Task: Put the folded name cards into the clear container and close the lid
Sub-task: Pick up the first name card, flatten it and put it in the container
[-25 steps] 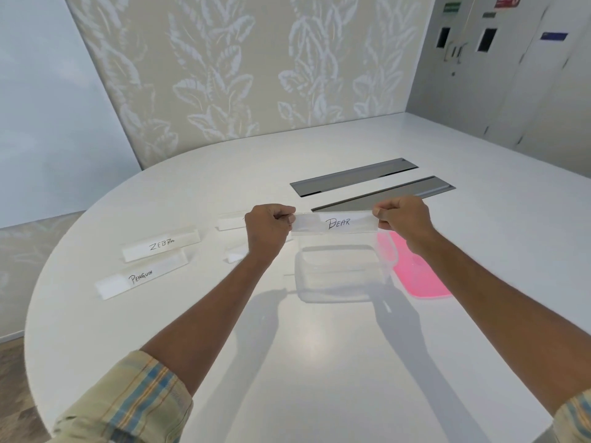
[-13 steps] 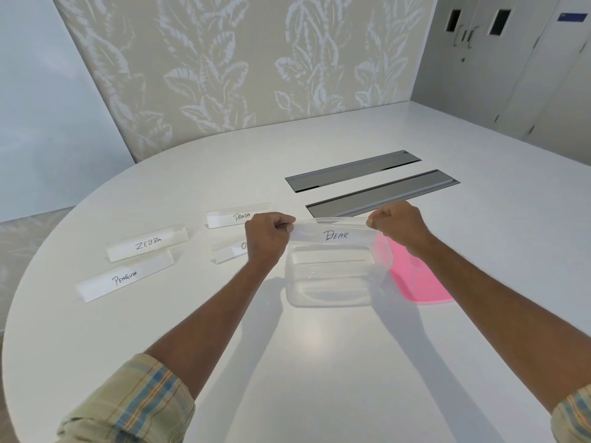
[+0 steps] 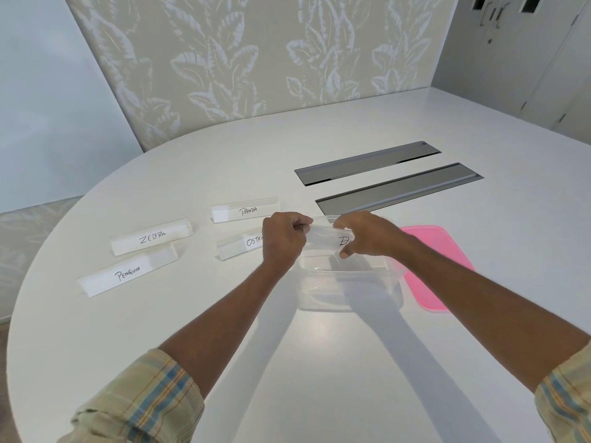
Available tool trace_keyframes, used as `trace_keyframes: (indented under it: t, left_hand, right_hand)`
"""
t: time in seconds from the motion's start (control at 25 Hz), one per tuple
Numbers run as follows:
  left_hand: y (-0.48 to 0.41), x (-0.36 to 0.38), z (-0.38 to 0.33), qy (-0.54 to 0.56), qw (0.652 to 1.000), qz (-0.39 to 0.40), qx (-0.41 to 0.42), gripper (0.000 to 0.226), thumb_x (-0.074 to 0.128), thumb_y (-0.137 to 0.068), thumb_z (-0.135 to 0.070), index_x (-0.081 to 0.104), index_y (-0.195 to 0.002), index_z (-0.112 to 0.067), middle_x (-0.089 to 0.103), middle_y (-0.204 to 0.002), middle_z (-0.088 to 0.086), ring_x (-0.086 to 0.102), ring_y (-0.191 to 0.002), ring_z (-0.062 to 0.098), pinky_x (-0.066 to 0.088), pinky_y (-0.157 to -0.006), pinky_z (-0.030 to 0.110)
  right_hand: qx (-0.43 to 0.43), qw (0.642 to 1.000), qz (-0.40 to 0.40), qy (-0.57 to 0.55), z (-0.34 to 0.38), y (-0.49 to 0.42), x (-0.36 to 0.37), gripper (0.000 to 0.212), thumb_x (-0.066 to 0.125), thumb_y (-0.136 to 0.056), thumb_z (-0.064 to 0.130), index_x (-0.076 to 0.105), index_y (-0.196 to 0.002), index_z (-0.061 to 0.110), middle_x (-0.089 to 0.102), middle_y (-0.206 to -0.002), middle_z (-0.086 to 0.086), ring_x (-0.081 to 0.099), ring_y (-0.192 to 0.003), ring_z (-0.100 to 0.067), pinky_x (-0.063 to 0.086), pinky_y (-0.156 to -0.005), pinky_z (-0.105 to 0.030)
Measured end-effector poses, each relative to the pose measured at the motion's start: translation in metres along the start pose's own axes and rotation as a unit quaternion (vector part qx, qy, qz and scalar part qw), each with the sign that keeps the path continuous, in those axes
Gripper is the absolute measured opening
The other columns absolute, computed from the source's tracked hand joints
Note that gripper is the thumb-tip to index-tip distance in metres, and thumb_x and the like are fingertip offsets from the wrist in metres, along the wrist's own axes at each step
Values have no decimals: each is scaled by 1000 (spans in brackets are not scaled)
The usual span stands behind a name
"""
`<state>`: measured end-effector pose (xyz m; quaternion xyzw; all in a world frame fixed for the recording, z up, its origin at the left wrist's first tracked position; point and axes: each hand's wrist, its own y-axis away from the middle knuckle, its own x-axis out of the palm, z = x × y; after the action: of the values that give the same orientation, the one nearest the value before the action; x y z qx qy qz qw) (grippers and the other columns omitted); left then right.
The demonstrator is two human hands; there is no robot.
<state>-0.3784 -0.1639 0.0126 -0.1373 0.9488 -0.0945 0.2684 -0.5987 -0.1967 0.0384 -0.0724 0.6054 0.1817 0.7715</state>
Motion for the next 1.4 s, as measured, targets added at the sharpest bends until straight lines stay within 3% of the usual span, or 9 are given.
trace_keyframes:
  t: [0.08,0.24,0.36,0.48,0.64,0.76,0.88,1.16,1.4]
  left_hand:
    - [1,0,0,-8,1000,0,-1,32,69,-85,11,88,-98,-11,86,-91,5,75,-77,7,54,-75,8]
    - [2,1,-1,-1,1000,8,-15,33,68,-87,11,88,-100,-11,85,-91,5,79,-83,13,63,-83,25]
    - [4,1,-4,-8,999,22,-23,40,68,-89,9,86,-114,-17,85,-92,0,79,-89,12,64,-90,32]
    - [5,-2,-7,-90,995,40,-12,56,68,-91,3,77,-134,-31,85,-95,-9,75,-101,16,61,-89,35]
    - [2,-4,-9,-153,987,50,-3,63,62,-92,3,73,-139,-36,85,-98,-10,70,-109,21,60,-87,40]
    - [6,-4,-5,-106,993,53,-25,66,55,-89,9,75,-137,-32,82,-108,-9,76,-99,8,61,-90,36]
    - [9,-5,-1,-73,996,28,-33,55,63,-94,5,76,-136,-30,78,-123,-6,71,-87,4,57,-87,30]
    - [11,-10,5,-51,994,13,-97,35,72,-98,-13,78,-132,-21,76,-134,-3,74,-109,14,37,-86,19]
    - [13,-15,3,-35,995,17,-96,31,74,-99,-15,78,-129,-14,77,-134,-2,76,-109,18,45,-89,24]
  right_hand:
    - [-6,1000,1,26,1,-6,4,73,92,-77,40,60,-141,28,66,-141,7,58,-130,-22,48,-92,-38]
    - [-16,998,2,63,2,-13,12,69,87,-82,40,56,-142,27,67,-136,2,60,-124,-25,47,-86,-37]
    - [-16,997,-2,70,2,-14,12,66,85,-82,42,57,-140,27,68,-135,3,62,-122,-26,50,-89,-38]
    - [-15,998,-2,62,0,-12,10,65,85,-81,42,59,-139,27,68,-137,6,63,-123,-25,53,-94,-41]
    - [-17,998,3,68,-1,-14,8,66,85,-81,42,60,-140,26,68,-136,5,62,-124,-25,53,-93,-40]
    - [-13,997,13,76,-1,-16,10,65,86,-80,42,61,-138,25,69,-130,3,63,-121,-27,52,-88,-39]
    - [-19,996,26,83,-1,-19,16,64,88,-78,41,62,-135,25,69,-127,3,63,-118,-26,51,-84,-38]
    - [-44,990,67,120,4,-22,28,67,90,-78,38,63,-137,20,60,-130,-1,61,-119,-27,53,-88,-39]
    - [-44,986,78,141,4,-28,33,64,90,-80,34,63,-135,18,58,-128,-2,61,-121,-29,51,-86,-38]
